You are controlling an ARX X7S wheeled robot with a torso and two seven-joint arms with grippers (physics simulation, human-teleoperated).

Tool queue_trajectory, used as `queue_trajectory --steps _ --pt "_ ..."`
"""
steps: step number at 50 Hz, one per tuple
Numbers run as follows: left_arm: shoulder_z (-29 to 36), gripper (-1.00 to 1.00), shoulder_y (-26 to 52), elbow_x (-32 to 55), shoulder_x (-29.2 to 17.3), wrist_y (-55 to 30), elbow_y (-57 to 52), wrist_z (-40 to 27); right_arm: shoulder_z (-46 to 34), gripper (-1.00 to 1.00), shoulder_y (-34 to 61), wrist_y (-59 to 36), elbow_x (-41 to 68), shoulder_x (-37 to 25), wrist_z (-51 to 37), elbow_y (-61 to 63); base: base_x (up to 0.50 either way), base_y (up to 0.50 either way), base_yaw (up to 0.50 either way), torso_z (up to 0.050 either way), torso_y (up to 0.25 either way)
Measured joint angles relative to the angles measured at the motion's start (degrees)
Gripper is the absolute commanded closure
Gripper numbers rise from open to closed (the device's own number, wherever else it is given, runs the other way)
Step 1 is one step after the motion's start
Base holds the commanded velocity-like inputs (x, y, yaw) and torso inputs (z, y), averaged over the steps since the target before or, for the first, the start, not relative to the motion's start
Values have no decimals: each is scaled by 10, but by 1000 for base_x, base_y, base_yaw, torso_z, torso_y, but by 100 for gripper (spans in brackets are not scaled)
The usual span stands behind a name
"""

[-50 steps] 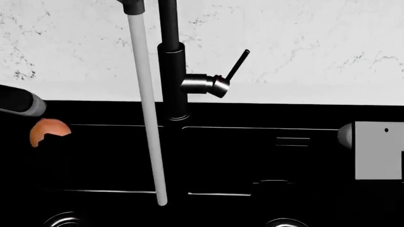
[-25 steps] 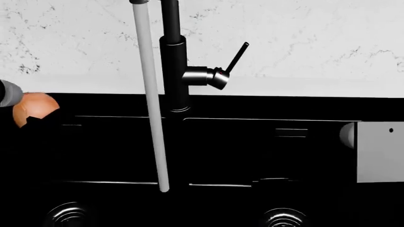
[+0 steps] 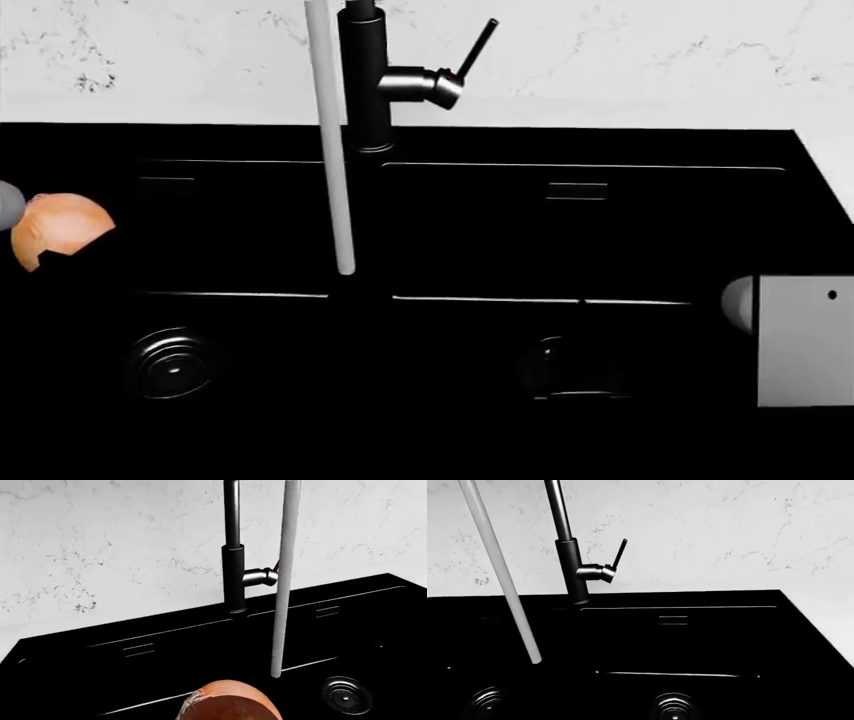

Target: Pick the broccolis and asparaguss from the sink and place them in one bowl. Place the onion in the other bowl. Then turn off the sink faucet.

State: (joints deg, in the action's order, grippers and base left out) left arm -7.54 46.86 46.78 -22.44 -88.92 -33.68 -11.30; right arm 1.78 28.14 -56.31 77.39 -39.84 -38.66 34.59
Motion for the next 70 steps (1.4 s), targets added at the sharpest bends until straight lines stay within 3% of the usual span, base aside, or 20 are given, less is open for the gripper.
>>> queue_trajectory --steps 37,70 --pt "-10 100 -8 109 -16 11 11 -85 7 -100 -20 18 -6 -5 4 16 -455 -400 0 0 0" --pt "-9 100 -24 162 -24 32 19 -128 8 -100 -33 26 -13 -11 0 24 -35 -500 0 0 0"
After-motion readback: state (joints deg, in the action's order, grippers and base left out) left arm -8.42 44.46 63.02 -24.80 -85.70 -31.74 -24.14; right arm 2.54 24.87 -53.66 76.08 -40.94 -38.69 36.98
